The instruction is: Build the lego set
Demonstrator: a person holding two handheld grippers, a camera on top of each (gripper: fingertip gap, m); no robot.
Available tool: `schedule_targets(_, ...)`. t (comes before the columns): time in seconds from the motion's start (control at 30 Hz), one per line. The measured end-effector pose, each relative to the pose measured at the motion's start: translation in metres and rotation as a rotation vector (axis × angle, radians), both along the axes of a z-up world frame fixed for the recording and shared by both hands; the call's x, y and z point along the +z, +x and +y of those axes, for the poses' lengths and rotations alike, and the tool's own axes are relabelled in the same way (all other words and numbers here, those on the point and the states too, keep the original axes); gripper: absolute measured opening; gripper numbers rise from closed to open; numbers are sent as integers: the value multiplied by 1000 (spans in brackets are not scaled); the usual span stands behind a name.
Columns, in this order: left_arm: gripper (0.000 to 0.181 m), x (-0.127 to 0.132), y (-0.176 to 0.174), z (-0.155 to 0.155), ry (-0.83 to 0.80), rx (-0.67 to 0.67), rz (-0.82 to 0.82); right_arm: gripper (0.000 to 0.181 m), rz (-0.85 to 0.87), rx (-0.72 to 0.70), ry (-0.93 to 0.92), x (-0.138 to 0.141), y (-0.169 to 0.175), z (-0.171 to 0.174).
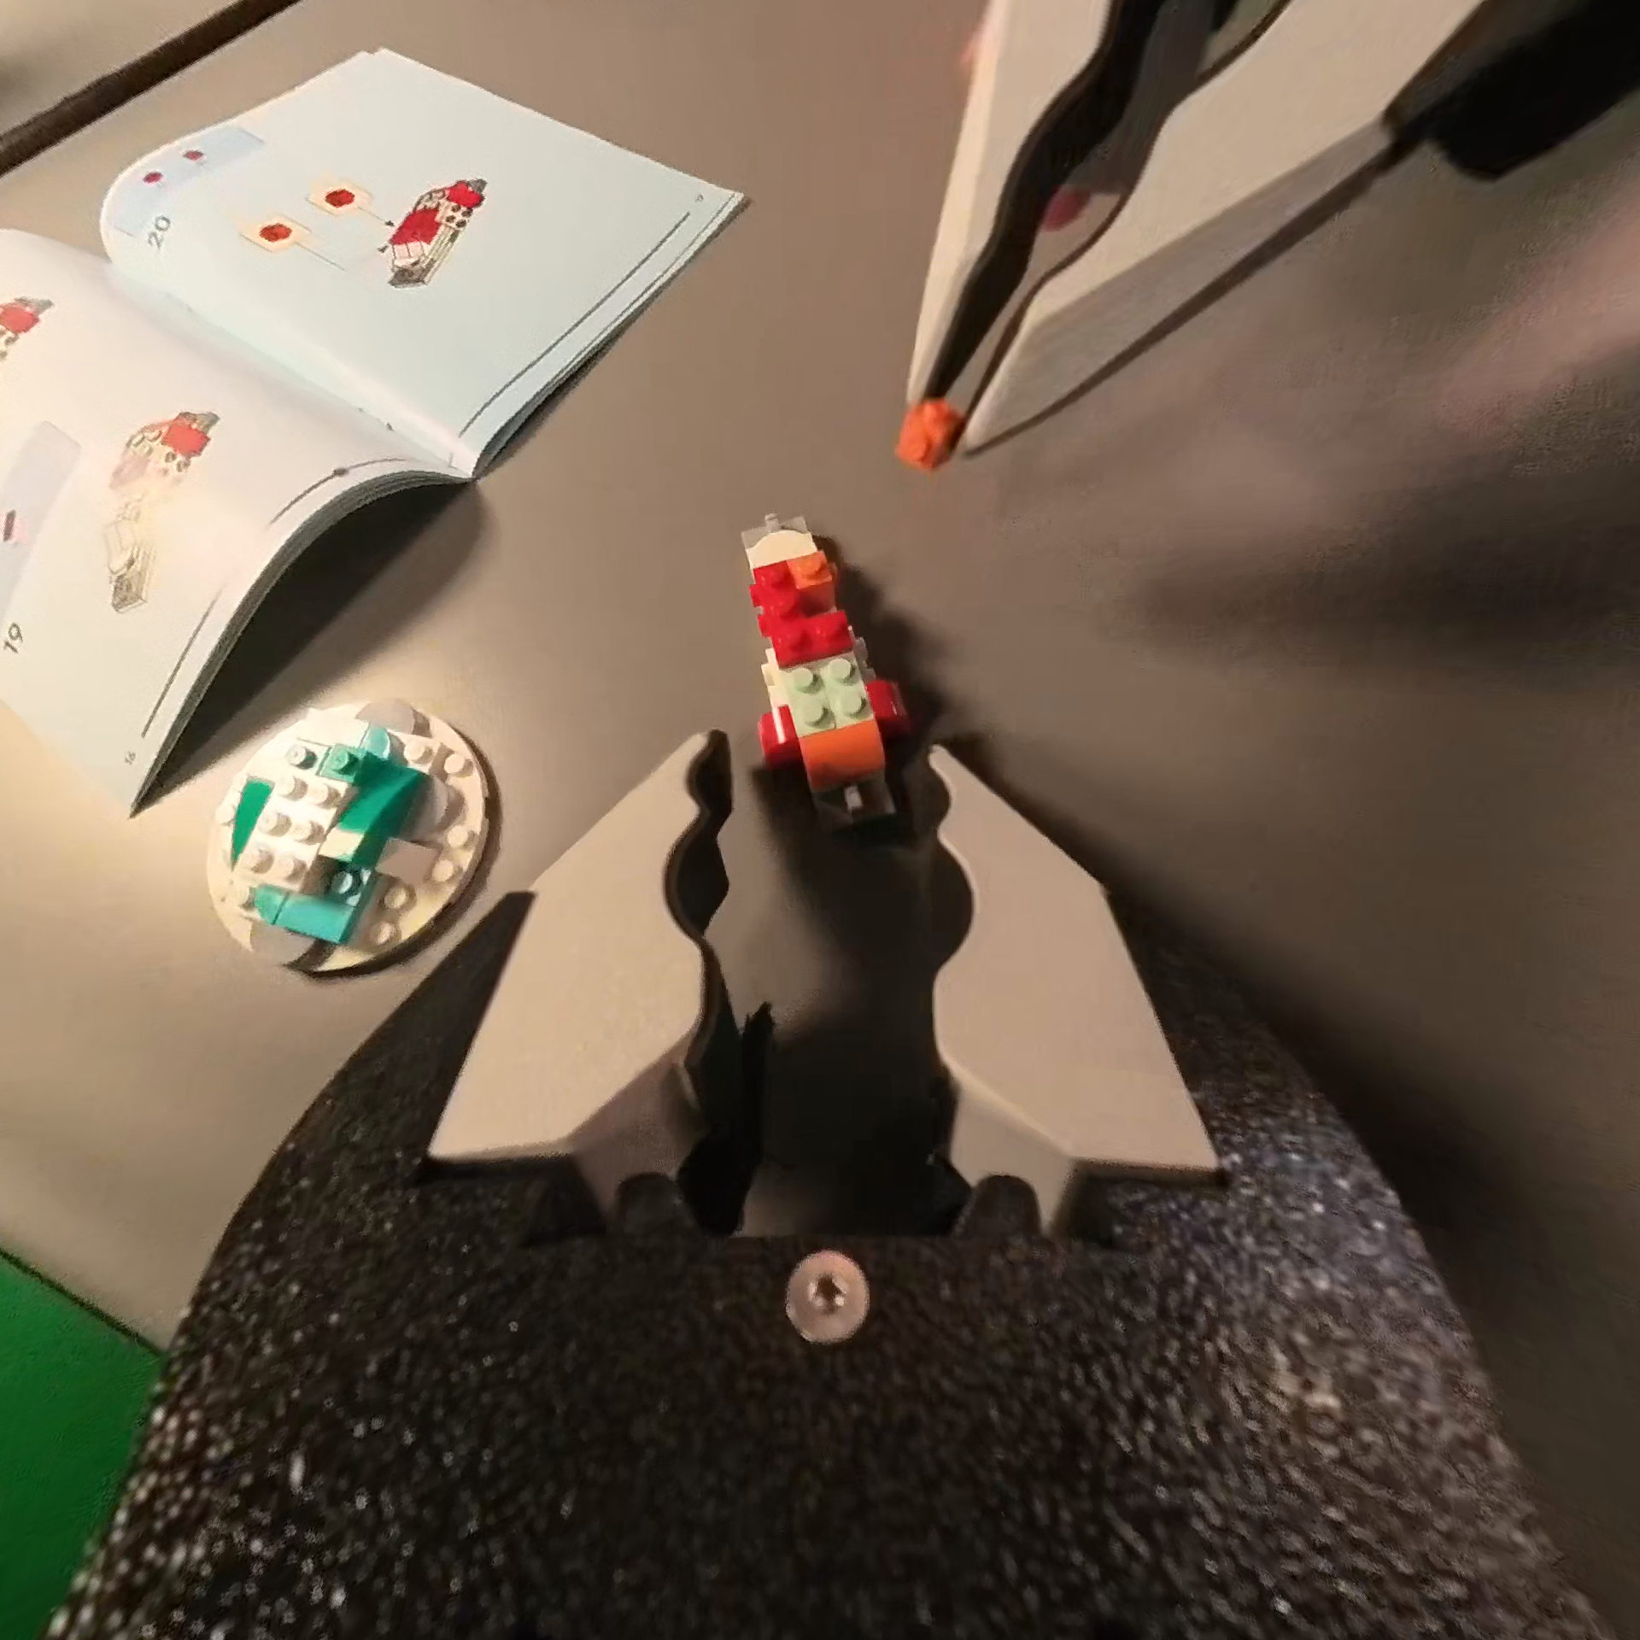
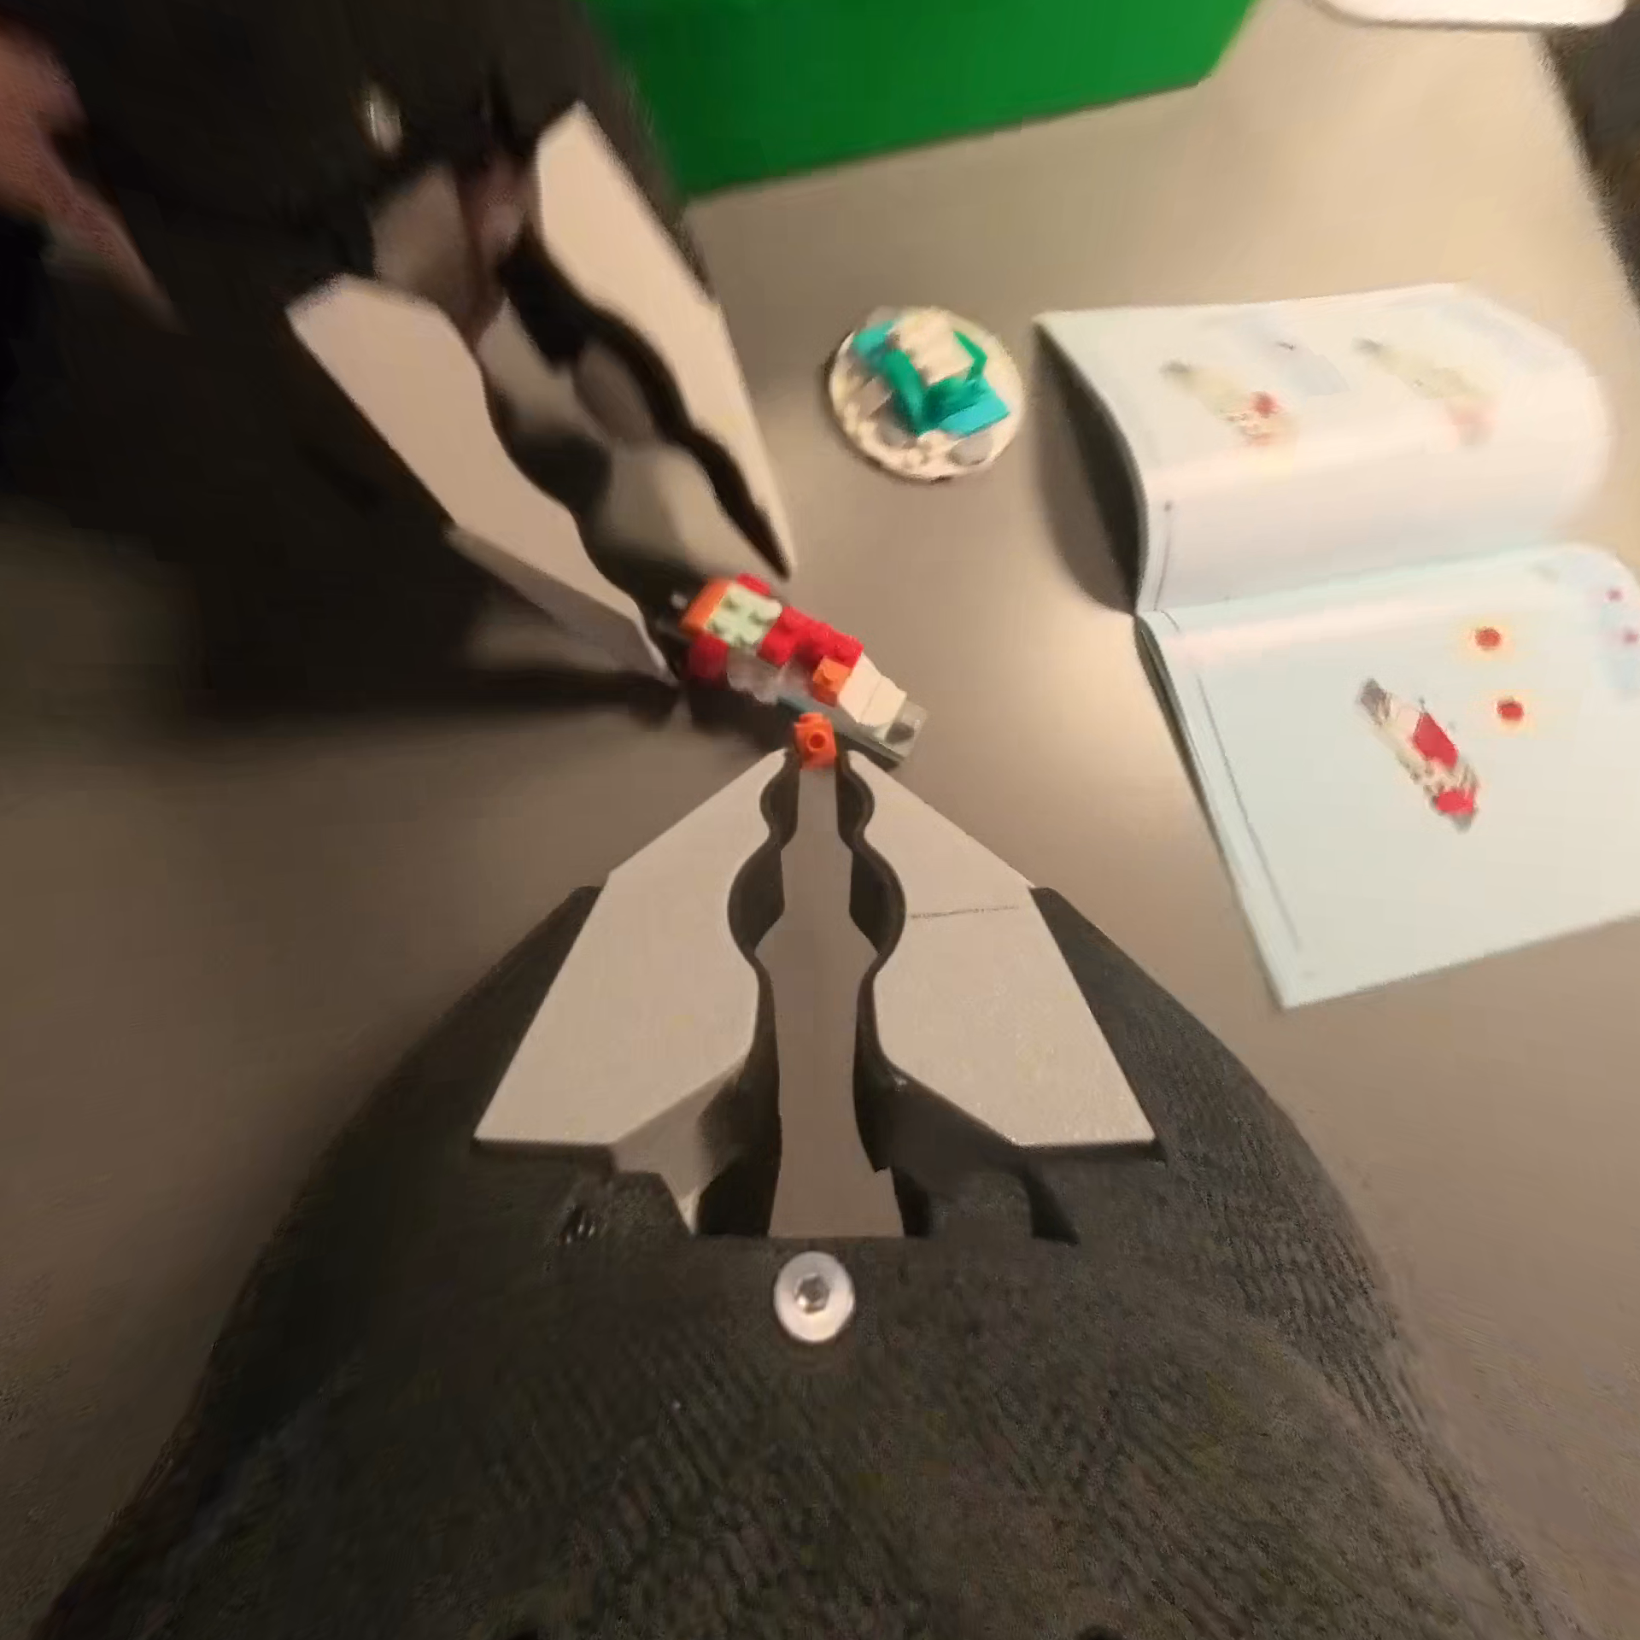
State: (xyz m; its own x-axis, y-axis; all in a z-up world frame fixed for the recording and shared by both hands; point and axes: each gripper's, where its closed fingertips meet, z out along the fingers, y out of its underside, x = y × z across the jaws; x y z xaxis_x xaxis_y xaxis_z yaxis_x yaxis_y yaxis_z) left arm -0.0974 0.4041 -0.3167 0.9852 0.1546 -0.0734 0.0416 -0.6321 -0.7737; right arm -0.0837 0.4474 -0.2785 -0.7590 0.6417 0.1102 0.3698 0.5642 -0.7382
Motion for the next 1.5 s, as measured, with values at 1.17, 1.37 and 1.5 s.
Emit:
schedule_targets(1.17, 25, 19, 75, -4, 291, 117, -871, 7, -238, -584, -200, -6, 43, -27)
schedule_targets(1.37, 25, 18, 77, -4, 281, 108, -859, 9, -235, -584, -195, -5, 43, -28)
schedule_targets(1.5, 25, 18, 77, -4, 282, 108, -857, 9, -235, -587, -193, -5, 45, -28)
